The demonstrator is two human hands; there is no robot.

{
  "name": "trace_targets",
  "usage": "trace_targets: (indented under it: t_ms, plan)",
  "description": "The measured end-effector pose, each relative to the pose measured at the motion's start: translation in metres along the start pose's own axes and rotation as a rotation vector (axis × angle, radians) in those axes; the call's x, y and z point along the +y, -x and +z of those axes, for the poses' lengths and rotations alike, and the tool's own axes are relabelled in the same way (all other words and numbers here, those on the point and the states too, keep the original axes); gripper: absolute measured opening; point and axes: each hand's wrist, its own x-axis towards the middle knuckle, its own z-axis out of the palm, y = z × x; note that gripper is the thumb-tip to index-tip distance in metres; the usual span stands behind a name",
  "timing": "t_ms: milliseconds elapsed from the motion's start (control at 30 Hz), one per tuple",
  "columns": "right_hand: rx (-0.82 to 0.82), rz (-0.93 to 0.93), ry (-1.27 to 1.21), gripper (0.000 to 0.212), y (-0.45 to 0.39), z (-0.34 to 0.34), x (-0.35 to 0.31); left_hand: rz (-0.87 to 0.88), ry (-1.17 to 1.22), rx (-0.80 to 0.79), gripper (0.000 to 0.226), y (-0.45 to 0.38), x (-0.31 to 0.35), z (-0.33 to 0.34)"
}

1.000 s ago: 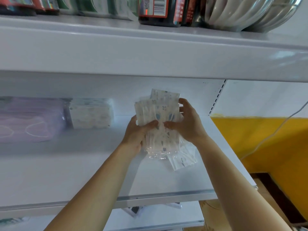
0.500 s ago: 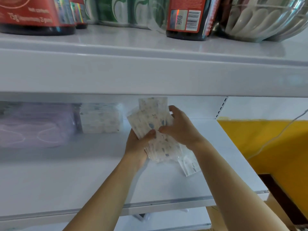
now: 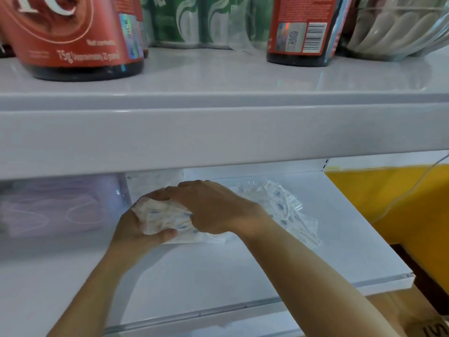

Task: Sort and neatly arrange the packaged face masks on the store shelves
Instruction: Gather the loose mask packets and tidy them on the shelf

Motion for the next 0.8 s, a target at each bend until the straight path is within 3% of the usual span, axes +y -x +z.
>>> trace_targets:
  t_ms: [133, 267, 333, 467, 567, 667, 733, 800]
  plan:
    - [0.057, -0.049, -0.182, 0.074, -0.022, 0.013, -0.002, -0.08, 0.045, 0.009, 0.051, 0.002, -0.005, -0.023]
    - [0.273, 0.068, -0.391, 0.08, -0.01, 0.033, 0.029, -0.1, 0.052, 0.088, 0.059, 0.003, -0.026, -0.029]
    - [0.376, 0.194, -0.566, 0.095, 0.007, 0.047, 0.052, -0.087, 0.123, 0.179, 0.078, 0.006, -0.031, -0.037]
    - [0.289, 0.279, -0.978, 0.117, 0.012, 0.087, 0.056, -0.093, 0.175, 0.163, 0.094, 0.008, -0.026, -0.042]
    - [0.432, 0.298, -1.064, 0.099, 0.007, 0.107, 0.048, -0.021, 0.167, 0.119, 0.089, 0.006, -0.021, -0.039]
    - [0.503, 0.382, -0.915, 0.059, 0.007, 0.106, 0.049, 0.001, 0.165, 0.115, 0.088, 0.008, -0.024, -0.052]
    - [0.491, 0.365, -0.891, 0.057, 0.012, 0.111, 0.05, 0.019, 0.073, 0.029, 0.088, 0.013, -0.026, -0.064]
    - [0.466, 0.365, -0.886, 0.068, 0.018, 0.121, 0.052, 0.021, 0.019, -0.025, 0.089, 0.019, -0.034, -0.07]
